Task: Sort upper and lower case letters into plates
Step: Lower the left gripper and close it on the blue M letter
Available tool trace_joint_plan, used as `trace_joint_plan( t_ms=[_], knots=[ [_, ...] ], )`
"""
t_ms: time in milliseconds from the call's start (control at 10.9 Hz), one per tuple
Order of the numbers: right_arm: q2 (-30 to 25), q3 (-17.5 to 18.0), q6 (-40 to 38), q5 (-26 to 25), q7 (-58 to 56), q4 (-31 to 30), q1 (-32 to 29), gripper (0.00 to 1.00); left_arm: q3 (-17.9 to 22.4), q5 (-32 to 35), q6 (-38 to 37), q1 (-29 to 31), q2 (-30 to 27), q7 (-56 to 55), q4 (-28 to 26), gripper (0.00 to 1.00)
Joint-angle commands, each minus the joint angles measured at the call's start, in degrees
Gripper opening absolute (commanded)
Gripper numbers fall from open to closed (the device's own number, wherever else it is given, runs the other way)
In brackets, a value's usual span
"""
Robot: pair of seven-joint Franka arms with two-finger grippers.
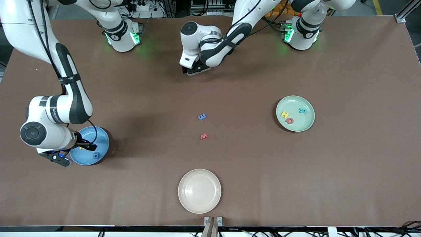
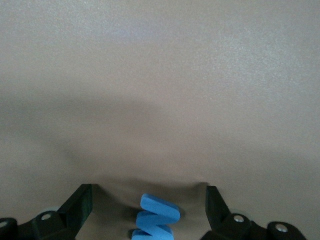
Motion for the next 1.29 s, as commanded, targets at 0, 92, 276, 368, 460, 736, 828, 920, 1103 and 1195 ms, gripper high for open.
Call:
trace_joint_plan(
  t_ms=[0,92,276,368,460,736,828,920,1103,1195],
  knots=[
    [-1.13,0.16,-0.55,-0.41,0.44,-1.02,0.18,1.0,-0.3,0.7,0.44,0.05,-0.14,0.17,-0.03,1.0],
    [-1.13,0.16,-0.64,-0.41,0.44,-1.02,0.18,1.0,-1.0,0.52,0.44,0.05,-0.14,0.61,-0.21,1.0],
    [-1.13,0.16,-0.55,-0.41,0.44,-1.02,0.18,1.0,-1.27,0.52,0.44,0.31,0.65,1.66,-0.13,0.83],
    [-1.13,0.16,-0.55,-0.41,0.44,-1.02,0.18,1.0,-1.27,0.52,0.44,0.22,1.09,1.93,-0.04,0.72],
    [-1.04,0.16,-0.55,-0.41,0.44,-1.02,0.26,1.0,-1.27,0.44,0.44,0.22,1.09,1.93,-0.04,0.57],
    [-1.04,0.16,-0.46,-0.49,0.44,-1.02,0.26,1.0,-1.27,0.52,0.44,0.31,1.09,2.02,0.05,0.17],
    [-1.04,0.16,-0.46,-0.41,0.44,-1.02,0.26,1.0,-1.27,0.44,0.44,0.4,1.09,2.02,0.05,0.08],
    [-1.04,0.16,-0.46,-0.41,0.44,-0.84,0.26,1.0,-1.27,0.52,0.44,0.4,1.09,2.02,0.05,0.03],
    [-1.04,0.16,-0.55,-0.32,1.05,-0.75,0.96,1.0,-1.35,0.35,0.44,1.36,0.75,2.54,-0.03,0.0],
    [-1.04,0.25,-0.55,-0.23,2.88,-0.67,1.32,1.0,-1.44,0.0,0.0,2.93,0.39,5.24,-0.12,0.0]
  ],
)
